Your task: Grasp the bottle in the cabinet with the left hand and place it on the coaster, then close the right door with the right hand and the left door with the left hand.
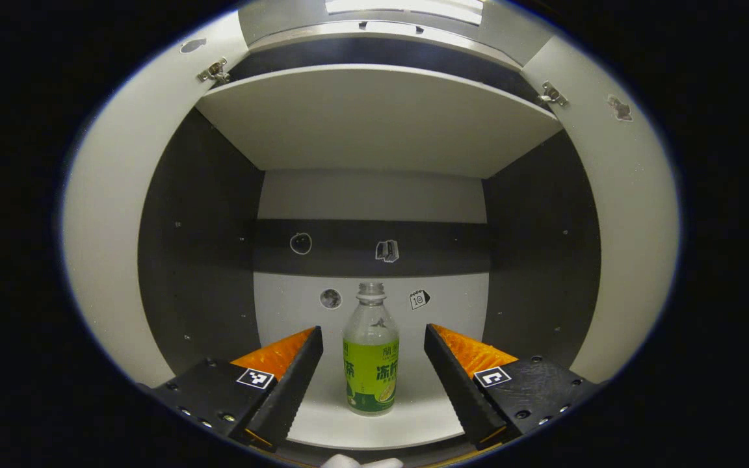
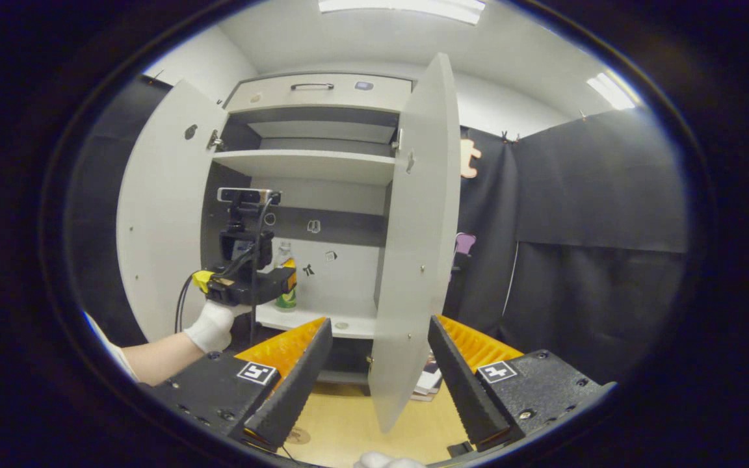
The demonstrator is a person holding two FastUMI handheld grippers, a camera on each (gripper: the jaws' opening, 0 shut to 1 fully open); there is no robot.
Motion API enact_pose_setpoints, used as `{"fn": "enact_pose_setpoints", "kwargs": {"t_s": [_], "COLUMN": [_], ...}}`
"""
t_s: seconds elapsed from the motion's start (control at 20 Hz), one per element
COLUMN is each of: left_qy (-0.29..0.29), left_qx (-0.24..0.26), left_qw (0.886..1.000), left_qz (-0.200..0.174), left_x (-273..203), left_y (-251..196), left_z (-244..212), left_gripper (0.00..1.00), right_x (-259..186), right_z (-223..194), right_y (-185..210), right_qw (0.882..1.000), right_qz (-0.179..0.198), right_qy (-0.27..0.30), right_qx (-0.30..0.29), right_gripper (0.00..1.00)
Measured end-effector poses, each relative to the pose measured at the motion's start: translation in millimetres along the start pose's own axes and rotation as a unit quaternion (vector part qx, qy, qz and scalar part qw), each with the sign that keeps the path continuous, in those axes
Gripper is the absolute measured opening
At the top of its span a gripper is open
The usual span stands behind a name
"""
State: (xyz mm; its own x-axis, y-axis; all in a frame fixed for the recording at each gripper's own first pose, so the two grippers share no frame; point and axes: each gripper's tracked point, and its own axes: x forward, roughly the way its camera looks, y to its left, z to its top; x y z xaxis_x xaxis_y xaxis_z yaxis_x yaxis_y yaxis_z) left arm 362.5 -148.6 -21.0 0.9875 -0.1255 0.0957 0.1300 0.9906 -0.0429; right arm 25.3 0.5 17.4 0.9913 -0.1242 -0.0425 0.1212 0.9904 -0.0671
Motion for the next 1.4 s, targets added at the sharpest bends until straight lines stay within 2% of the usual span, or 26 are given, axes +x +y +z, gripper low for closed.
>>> {"fn": "enact_pose_setpoints", "kwargs": {"t_s": [0.25,0.35,0.55,0.6,0.65,0.7,1.05,1.4], "left_qy": [0.021,0.023,0.039,0.045,0.044,0.043,-0.003,-0.023], "left_qx": [-0.003,-0.002,0.017,0.023,0.027,0.025,0.023,0.015], "left_qw": [1.000,1.000,0.999,0.999,0.999,0.999,1.000,1.000], "left_qz": [0.010,0.014,0.011,0.013,0.016,0.013,0.005,-0.011], "left_x": [29.5,39.6,54.4,55.9,55.5,53.7,10.2,-64.9], "left_y": [3.9,3.5,-1.3,0.8,4.8,4.9,9.6,14.0], "left_z": [-27.2,-30.8,-40.2,-42.6,-43.6,-41.1,10.8,60.7], "left_gripper": [0.94,0.96,0.95,0.89,0.80,0.77,0.73,0.73], "right_x": [5.7,7.0,7.5,7.2,5.2,3.8,-8.6,-28.2], "right_z": [-14.1,-17.1,-16.1,-13.5,-13.8,-12.7,-10.6,-6.3], "right_y": [-4.0,-7.2,-10.5,-11.1,-11.8,-12.5,-14.7,-2.3], "right_qw": [1.000,1.000,1.000,1.000,1.000,1.000,1.000,0.999], "right_qz": [-0.003,-0.005,-0.004,-0.004,-0.003,-0.002,0.004,0.033], "right_qy": [0.024,0.029,0.029,0.026,0.024,0.023,0.013,-0.003], "right_qx": [0.007,0.008,0.011,0.013,0.014,0.014,0.021,0.020], "right_gripper": [0.97,0.98,0.98,0.98,0.98,0.98,0.98,0.98]}}
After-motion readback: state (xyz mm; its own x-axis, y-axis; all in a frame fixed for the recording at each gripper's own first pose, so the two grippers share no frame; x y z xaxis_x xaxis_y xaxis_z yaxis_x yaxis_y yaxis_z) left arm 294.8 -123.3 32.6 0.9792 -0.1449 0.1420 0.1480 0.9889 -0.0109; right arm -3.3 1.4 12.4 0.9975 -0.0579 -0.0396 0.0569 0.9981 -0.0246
